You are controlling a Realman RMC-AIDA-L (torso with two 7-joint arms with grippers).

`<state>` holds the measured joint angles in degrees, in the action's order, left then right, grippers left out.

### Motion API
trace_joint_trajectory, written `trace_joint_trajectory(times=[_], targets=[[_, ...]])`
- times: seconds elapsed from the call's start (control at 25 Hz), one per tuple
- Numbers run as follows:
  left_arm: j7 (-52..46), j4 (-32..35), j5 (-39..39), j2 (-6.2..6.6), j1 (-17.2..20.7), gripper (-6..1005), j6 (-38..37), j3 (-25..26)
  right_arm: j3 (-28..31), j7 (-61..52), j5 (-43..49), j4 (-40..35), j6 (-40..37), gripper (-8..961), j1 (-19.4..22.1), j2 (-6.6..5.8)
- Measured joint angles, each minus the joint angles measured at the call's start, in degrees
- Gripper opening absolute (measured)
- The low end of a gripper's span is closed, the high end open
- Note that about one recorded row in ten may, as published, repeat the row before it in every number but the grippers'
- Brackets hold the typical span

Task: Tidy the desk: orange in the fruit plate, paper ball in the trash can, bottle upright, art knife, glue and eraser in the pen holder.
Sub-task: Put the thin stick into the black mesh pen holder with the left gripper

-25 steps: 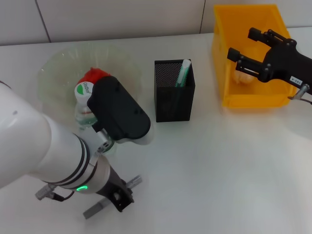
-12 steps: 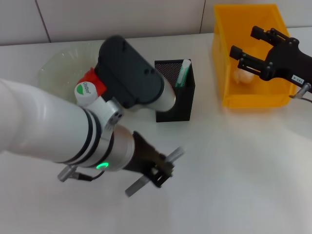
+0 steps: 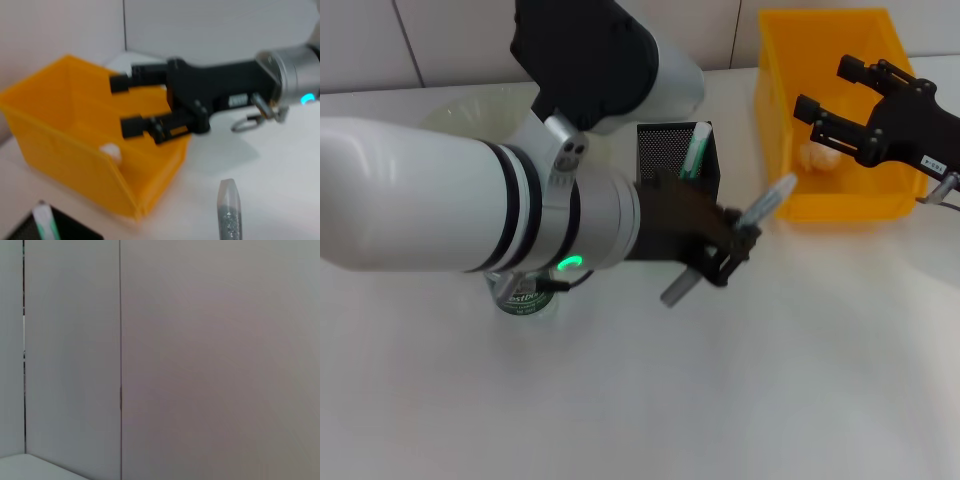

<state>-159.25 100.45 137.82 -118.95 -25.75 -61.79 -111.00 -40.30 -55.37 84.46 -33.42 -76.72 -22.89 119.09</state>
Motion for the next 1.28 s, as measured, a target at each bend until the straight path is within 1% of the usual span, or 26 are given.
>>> trace_joint_trajectory(times=[0.08, 0.12, 0.16, 0.2, 0.24, 0.44, 0.48, 0.52, 0.6, 0.64, 0.68, 0.72, 0.8, 0.84, 0.88, 0.92, 1.04, 1.12, 1.16, 1.28], targets=[[0.85, -0.35, -0.05, 0.03, 0.52, 146, 2.77, -0.01, -0.01, 0.0, 0.0, 0.01, 0.0, 789, 0.1, 0.0], [0.85, -0.35, -0.05, 0.03, 0.52, 146, 2.77, -0.01, -0.02, 0.0, 0.0, 0.01, 0.0, 789, 0.12, 0.0], [1.52, -0.54, -0.15, 0.04, 0.93, 146, 4.55, 0.01, -0.03, 0.0, 0.0, 0.02, -0.02, 789, 0.14, 0.0], [3.04, -1.0, -0.48, 0.06, 2.0, 146, 8.65, 0.11, -0.03, 0.0, 0.0, 0.02, -0.09, 789, 0.14, 0.0], [3.28, -1.11, -0.54, 0.07, 2.17, 146, 9.4, 0.11, -0.03, 0.0, 0.0, 0.02, -0.2, 789, 0.14, 0.0], [4.7, -4.01, -0.86, 0.07, 3.23, 147, 18.75, -0.49, 0.0, -0.01, 0.0, 0.03, -0.51, 789, 0.24, 0.0], [4.7, -4.01, -0.86, 0.07, 3.23, 147, 18.75, -0.49, 0.02, -0.01, 0.0, 0.03, -0.55, 789, 0.27, 0.0], [4.72, -6.2, -0.94, 0.03, 3.1, 147, 22.72, -1.16, 0.02, -0.02, 0.0, 0.03, -0.62, 789, 0.29, 0.0], [4.73, -8.03, -0.95, 0.0, 2.91, 147, 25.89, -1.9, 0.03, -0.01, 0.0, 0.03, -0.66, 789, 0.31, 0.0], [4.73, -8.03, -0.95, 0.0, 2.91, 147, 25.89, -1.9, 0.03, -0.01, 0.0, 0.03, -0.66, 789, 0.32, 0.0], [4.73, -9.13, -0.96, -0.01, 2.82, 147, 28.28, -2.39, 0.04, -0.02, 0.0, 0.03, -0.67, 789, 0.35, 0.0], [4.74, -11.14, -0.97, -0.03, 2.83, 147, 32.76, -3.37, 0.05, -0.02, 0.0, 0.03, -0.68, 789, 0.44, 0.0], [4.74, -12.05, -0.98, -0.04, 2.94, 147, 35.16, -3.9, 0.06, -0.15, 0.0, -0.14, -0.69, 789, 0.66, 0.0], [4.74, -12.05, -0.98, -0.04, 2.94, 147, 35.16, -3.9, 0.06, -0.26, 0.0, -0.21, -0.7, 789, 0.72, 0.0], [4.74, -13.84, -0.98, -0.06, 3.17, 147, 39.85, -4.93, 0.06, -0.33, 0.0, -0.27, -0.71, 789, 0.78, 0.0], [4.74, -13.84, -0.98, -0.06, 3.17, 147, 39.85, -4.93, 0.06, -0.38, 0.0, -0.3, -0.71, 789, 0.83, 0.0], [4.53, -16.62, -0.98, -0.14, 3.28, 146, 45.45, -6.26, 0.06, -0.45, 0.0, -0.32, -0.72, 789, 0.98, 0.0], [4.39, -17.33, -0.98, -0.16, 3.28, 144, 46.55, -6.56, 0.06, -0.46, 0.0, -0.33, -0.71, 789, 1.03, 0.0], [3.99, -20.19, -2.32, -0.24, 3.11, 143, 50.68, -7.37, 0.05, -0.48, 0.0, -0.33, -0.72, 789, 1.05, 0.0], [3.99, -21.57, -3.61, -0.25, 3.03, 143, 52.54, -7.75, 0.05, -0.54, 0.0, -0.33, -0.72, 789, 1.1, 0.0]])
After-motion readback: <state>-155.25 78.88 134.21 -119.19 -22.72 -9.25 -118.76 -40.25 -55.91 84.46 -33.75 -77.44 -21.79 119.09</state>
